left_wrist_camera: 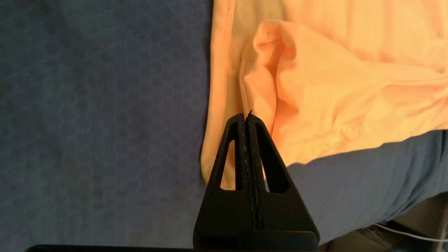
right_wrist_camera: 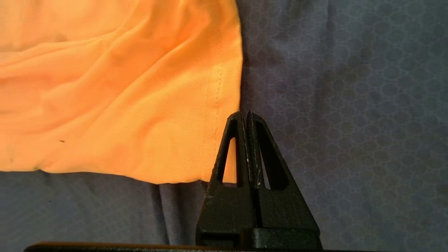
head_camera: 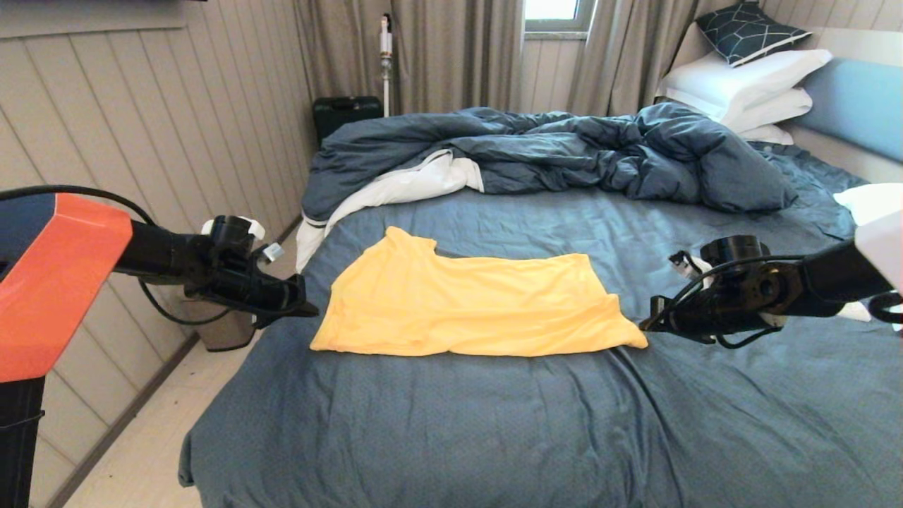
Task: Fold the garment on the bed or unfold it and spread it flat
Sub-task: Fold the yellow T-shirt
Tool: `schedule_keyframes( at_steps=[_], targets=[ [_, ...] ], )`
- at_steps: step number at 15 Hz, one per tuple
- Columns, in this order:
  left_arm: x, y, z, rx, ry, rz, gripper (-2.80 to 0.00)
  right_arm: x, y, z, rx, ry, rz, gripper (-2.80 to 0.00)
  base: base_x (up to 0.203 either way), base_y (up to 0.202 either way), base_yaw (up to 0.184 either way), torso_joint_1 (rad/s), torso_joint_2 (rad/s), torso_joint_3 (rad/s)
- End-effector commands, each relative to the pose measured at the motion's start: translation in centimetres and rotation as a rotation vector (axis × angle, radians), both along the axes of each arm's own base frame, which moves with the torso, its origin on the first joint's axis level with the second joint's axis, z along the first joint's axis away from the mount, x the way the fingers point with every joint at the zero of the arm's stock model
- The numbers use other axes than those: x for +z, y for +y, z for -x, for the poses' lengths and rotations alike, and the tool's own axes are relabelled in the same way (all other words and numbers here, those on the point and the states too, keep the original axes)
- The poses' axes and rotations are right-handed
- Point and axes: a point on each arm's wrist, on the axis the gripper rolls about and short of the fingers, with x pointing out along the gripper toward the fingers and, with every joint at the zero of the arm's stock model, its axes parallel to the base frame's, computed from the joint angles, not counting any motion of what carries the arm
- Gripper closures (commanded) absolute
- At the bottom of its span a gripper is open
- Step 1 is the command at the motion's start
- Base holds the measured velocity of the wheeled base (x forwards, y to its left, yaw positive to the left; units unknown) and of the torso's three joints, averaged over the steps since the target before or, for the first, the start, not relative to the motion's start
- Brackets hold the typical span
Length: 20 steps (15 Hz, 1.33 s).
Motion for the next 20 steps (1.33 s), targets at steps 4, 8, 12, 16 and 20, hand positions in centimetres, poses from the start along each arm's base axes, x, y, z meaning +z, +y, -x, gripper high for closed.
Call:
schedule_keyframes(
  at_steps=[4,8,12,16,20],
  targets=[
    [-0.4,0.7,-0.5,-0.023,0.037,0.063,-2.80,0.8,0.0,-0.4,-0.009,0.022,-0.047,0.00,0.000,0.000,0.000,0.000,0.00,0.000],
    [-0.2,0.8,-0.6,-0.020,0.034,0.062,-2.80,0.5,0.0,-0.4,-0.004,0.030,-0.050,-2.80,0.000,0.000,0.000,0.000,0.00,0.000],
    [-1.3,0.7,-0.9,-0.023,0.052,0.064,-2.80,0.0,0.3,-0.4,0.001,0.057,-0.060,-2.80,0.000,0.000,0.000,0.000,0.00,0.000],
    [-1.7,0.6,-1.1,-0.024,0.059,0.064,-2.80,-0.1,0.8,-0.4,0.010,0.059,-0.070,-2.80,0.000,0.000,0.000,0.000,0.00,0.000],
    [-1.8,0.3,-1.2,-0.036,0.081,0.072,-2.80,0.1,0.8,-0.4,0.010,0.055,-0.070,-2.80,0.000,0.000,0.000,0.000,0.00,0.000]
  ],
)
